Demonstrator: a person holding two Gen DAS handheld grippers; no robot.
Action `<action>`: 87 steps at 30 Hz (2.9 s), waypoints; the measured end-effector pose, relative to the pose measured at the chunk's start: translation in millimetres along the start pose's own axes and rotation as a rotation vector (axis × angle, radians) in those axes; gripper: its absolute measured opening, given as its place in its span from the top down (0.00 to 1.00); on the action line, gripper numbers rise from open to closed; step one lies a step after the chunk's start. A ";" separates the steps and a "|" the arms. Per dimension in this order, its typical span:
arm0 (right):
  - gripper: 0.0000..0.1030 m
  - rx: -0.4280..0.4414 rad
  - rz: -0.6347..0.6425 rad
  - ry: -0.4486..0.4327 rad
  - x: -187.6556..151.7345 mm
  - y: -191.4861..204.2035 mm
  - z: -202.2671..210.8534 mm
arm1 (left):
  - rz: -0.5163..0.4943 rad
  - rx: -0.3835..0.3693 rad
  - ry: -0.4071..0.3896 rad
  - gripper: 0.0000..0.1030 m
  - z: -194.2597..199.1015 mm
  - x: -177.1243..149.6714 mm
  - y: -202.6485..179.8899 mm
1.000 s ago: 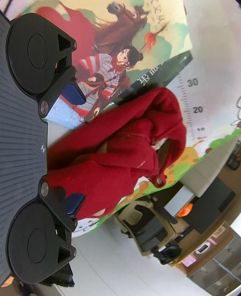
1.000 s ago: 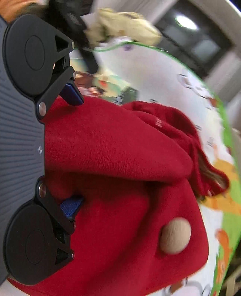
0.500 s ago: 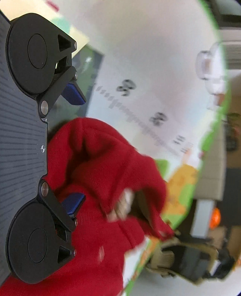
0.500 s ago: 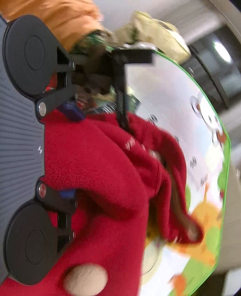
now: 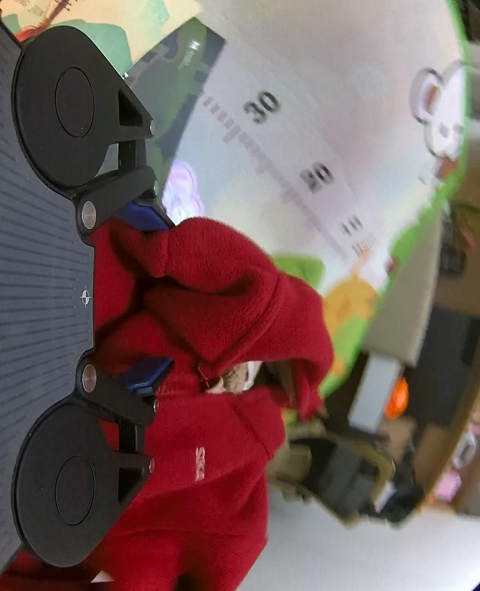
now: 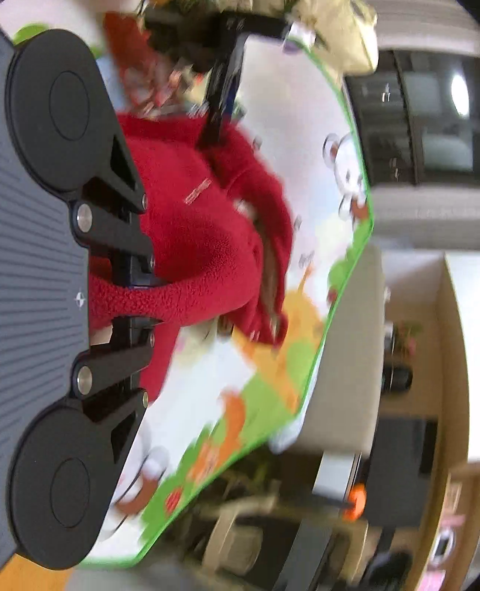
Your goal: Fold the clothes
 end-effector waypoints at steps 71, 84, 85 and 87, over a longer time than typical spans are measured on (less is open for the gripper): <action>0.00 -0.015 0.298 -0.072 -114.4 61.7 161.4 | -0.279 -0.117 0.024 0.06 189.7 -111.9 -92.6; 0.00 -0.408 0.514 -0.045 -168.3 95.9 92.1 | -0.584 0.149 0.023 0.04 187.0 -217.0 -153.3; 0.00 -0.474 0.534 -0.087 -161.6 95.3 88.2 | -0.584 0.186 0.022 0.04 178.3 -213.4 -151.0; 0.00 -0.609 0.566 -0.203 -143.9 94.3 92.3 | -0.557 0.237 0.010 0.03 164.7 -200.8 -146.0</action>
Point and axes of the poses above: each gripper's, at about its wrist camera, not at the fingertips, and z roughly against the way its jaws point, y to its left, x to its top, the point moved 6 cm from there along -z, roughly the way its jaws point
